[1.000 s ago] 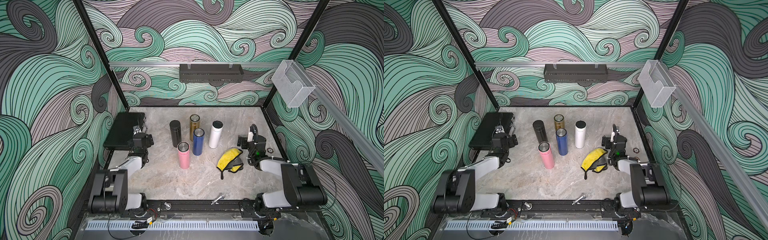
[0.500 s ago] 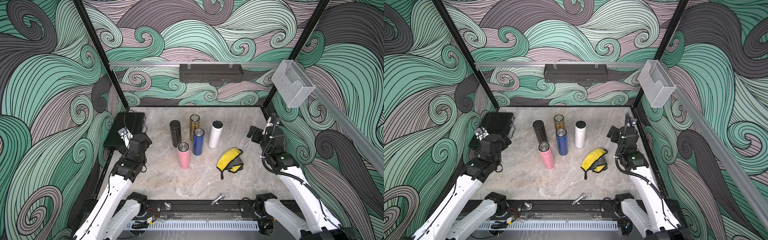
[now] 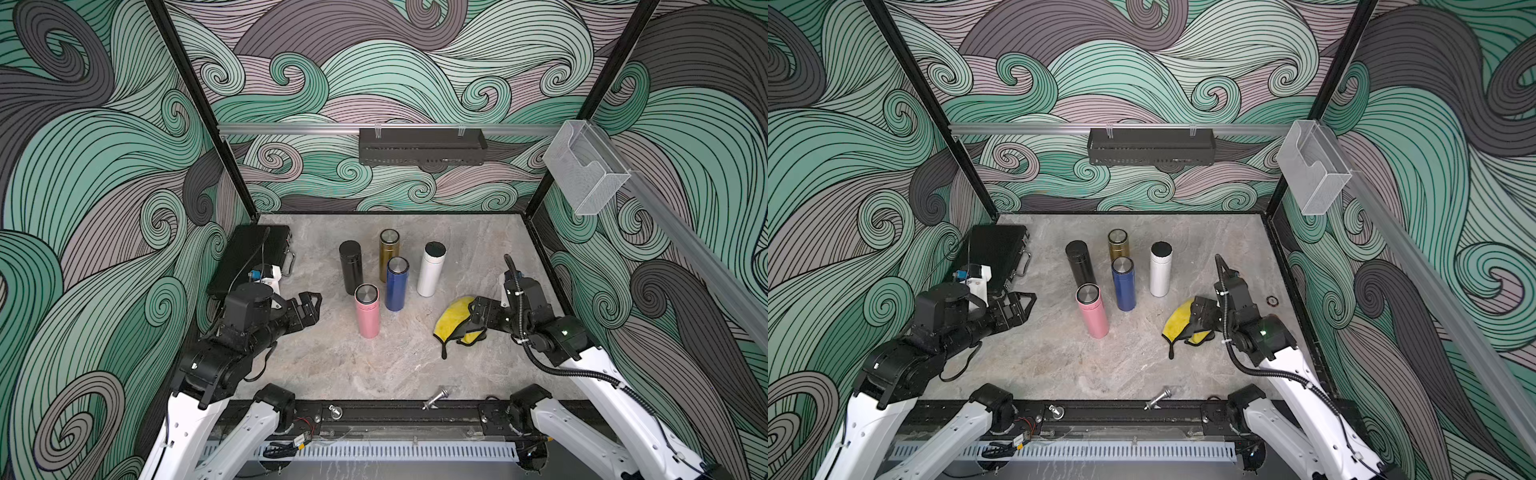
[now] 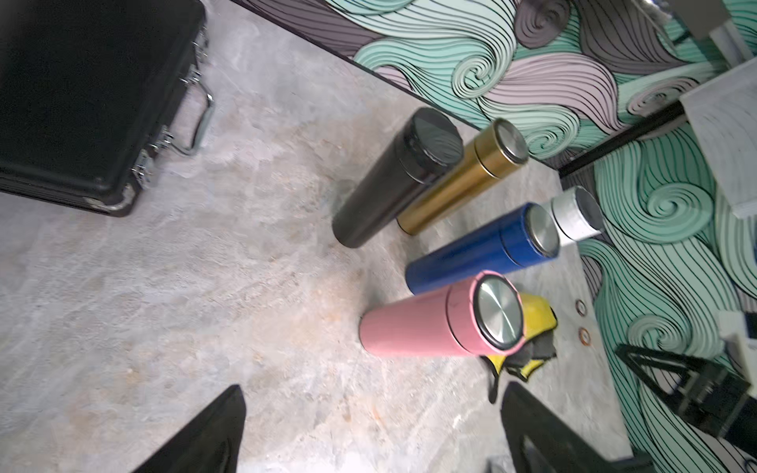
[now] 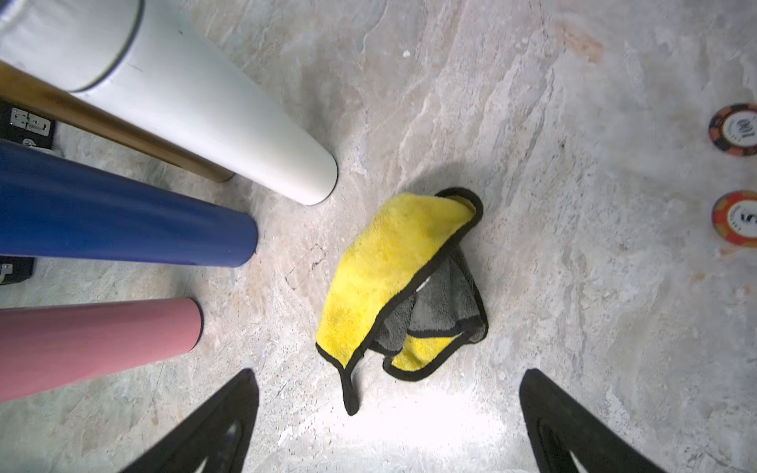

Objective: Wipe the surface of the thermos
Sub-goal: Pick up the thermos from the center of the board.

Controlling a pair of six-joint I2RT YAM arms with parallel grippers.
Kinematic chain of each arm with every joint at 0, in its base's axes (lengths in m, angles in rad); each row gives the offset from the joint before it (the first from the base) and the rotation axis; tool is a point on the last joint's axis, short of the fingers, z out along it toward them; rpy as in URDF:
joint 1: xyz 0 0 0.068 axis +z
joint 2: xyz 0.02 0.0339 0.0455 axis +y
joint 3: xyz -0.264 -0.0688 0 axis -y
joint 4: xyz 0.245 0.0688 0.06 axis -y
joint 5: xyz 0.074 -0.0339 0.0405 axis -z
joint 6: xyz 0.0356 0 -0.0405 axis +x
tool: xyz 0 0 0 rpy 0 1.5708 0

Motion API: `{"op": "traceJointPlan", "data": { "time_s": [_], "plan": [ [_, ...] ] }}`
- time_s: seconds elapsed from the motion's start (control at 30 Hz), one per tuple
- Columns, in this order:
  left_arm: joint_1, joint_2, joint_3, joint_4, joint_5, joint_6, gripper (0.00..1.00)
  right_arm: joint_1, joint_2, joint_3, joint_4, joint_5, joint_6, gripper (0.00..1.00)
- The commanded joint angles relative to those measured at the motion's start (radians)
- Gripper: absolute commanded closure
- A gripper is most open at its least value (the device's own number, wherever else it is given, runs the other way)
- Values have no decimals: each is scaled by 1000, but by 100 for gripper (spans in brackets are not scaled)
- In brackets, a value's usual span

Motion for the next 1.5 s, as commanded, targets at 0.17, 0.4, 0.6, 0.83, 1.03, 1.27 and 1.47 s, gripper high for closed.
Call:
{"op": "traceJointPlan", "data": {
  "time_s": [0.17,0.4,0.6,0.83,1.03,1.27,1.47],
  "plan": [
    [-195,55,-39,85,-48,2,2,14,-10,-52,-14,-50,68,1],
    [-363,159,-48,154,-222,14,1,14,-9,-46,-22,-32,58,1],
    [-452,171,-80,247,-318,48,1,14,6,-66,7,-34,56,1],
    [-505,281,-73,312,-362,64,1,15,31,-87,59,-49,60,1],
    [-538,352,-77,376,-377,72,1,15,30,-95,69,-47,54,1],
    [-569,435,-91,425,-415,65,1,15,31,-121,99,-52,70,1],
    [-608,438,-183,526,-524,39,1,15,38,-128,116,-55,70,1]
  ]
}}
